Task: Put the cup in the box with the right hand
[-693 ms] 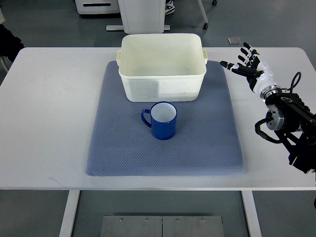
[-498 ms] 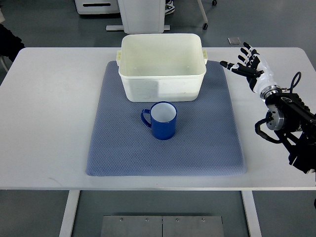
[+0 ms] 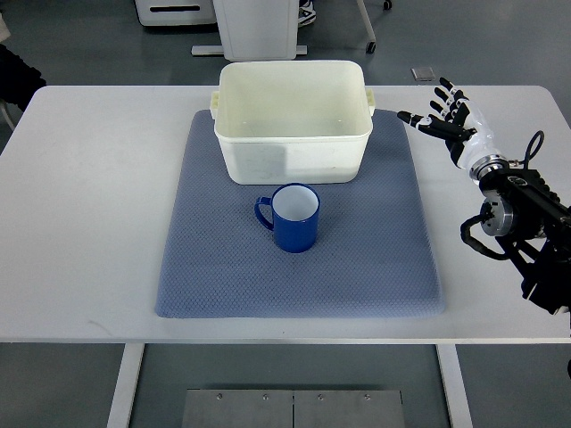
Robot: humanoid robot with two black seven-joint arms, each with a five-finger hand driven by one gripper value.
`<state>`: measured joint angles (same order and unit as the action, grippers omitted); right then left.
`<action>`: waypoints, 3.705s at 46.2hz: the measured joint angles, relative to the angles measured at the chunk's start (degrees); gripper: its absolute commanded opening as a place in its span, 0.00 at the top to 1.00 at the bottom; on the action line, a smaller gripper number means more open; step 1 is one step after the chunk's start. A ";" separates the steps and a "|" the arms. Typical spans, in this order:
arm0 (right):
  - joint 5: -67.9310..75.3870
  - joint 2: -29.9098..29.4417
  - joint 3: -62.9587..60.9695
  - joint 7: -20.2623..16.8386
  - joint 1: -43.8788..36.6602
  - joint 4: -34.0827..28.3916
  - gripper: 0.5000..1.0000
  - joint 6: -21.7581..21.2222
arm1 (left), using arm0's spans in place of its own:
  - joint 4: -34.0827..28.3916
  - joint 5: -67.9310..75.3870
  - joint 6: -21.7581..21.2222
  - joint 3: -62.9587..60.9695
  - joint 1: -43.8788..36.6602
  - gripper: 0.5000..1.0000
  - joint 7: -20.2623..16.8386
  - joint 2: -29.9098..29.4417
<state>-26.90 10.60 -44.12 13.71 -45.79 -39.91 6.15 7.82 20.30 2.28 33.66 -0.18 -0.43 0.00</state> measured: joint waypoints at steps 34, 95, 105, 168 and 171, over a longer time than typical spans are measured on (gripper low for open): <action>0.00 0.03 0.00 0.19 -0.73 -0.08 0.00 0.05 | 0.00 0.04 0.00 0.00 0.00 0.00 0.00 0.00; -0.20 0.99 -0.17 0.17 -4.51 -10.43 0.01 -8.75 | 0.00 0.05 0.00 0.00 0.00 0.00 -0.02 0.00; -0.94 2.56 0.05 0.12 -4.65 -17.47 0.01 -13.91 | -0.01 0.04 0.00 0.02 -0.02 0.00 0.01 0.00; -14.93 4.60 14.19 0.93 -4.00 -24.70 0.01 -23.91 | 0.00 0.04 0.00 0.03 -0.01 0.00 -0.02 0.00; -15.00 4.61 14.53 1.10 -3.74 -24.62 0.01 -23.91 | 0.00 0.04 0.00 0.02 0.01 0.00 -0.02 0.00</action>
<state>-41.90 15.21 -29.58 14.81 -49.53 -64.54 -17.76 7.82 20.34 2.29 33.68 -0.17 -0.45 0.00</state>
